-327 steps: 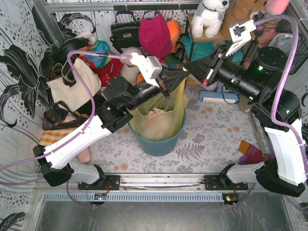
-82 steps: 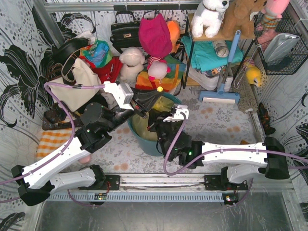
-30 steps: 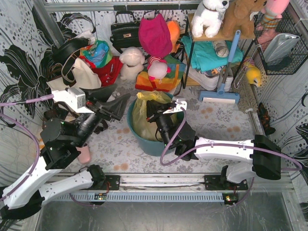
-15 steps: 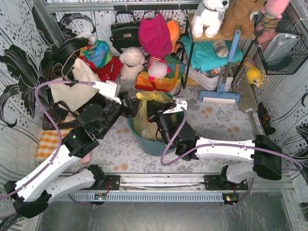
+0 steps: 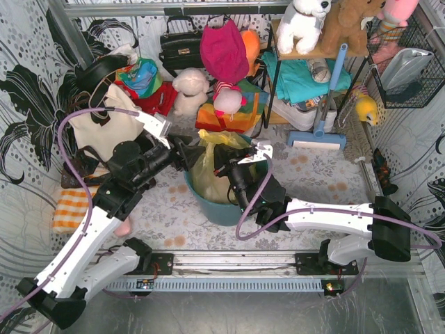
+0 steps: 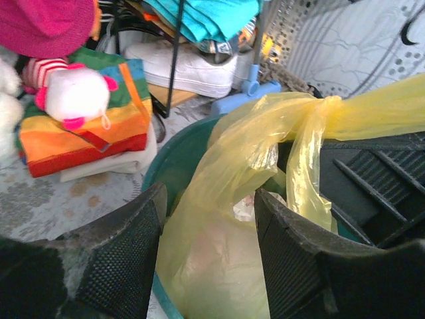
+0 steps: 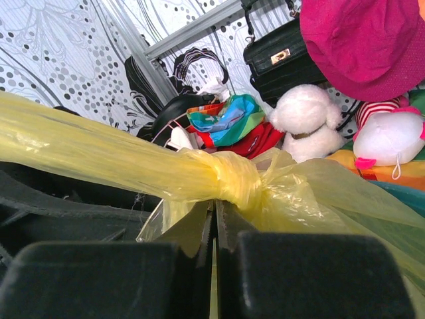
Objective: Tie the trash bag
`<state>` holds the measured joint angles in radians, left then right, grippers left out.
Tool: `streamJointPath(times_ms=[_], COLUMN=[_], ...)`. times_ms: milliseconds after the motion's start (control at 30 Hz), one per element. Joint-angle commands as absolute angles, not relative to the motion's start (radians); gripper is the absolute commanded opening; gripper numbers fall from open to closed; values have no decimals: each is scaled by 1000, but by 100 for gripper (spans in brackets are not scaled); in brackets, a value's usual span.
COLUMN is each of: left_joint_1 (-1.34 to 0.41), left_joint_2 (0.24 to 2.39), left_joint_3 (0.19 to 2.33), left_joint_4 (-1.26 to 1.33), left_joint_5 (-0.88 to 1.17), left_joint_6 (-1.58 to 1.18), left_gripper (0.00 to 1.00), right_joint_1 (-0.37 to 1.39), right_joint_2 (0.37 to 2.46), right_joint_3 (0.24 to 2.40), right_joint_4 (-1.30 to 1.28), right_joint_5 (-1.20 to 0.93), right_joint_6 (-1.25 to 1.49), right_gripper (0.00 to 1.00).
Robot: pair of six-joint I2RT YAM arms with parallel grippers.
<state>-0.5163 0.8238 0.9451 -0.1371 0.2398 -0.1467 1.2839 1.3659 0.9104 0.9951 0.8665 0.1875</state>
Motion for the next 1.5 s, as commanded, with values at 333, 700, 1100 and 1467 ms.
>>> streamJointPath(times_ms=[333,700,1100,1467], left_joint_1=[-461,-462,-463,-464], left_joint_2=[920,851,813,822], left_joint_3=[960,968,922,879], left_joint_4=[-20,-89,-110,-98], left_joint_5=[545,671,815,840], left_joint_6=[-156,-168,-216,-233], left_gripper=[26,4,5,6], right_joint_1=[1280,1279,1254,1179], right_joint_2=[1362,1384,1407,1396], right_joint_3=[926,914,902,856], right_joint_4=[1005,1050,1157,1225], right_joint_5=[855,868,773,452], right_joint_6=[194,169,140,343], right_gripper=[0,0,0,0])
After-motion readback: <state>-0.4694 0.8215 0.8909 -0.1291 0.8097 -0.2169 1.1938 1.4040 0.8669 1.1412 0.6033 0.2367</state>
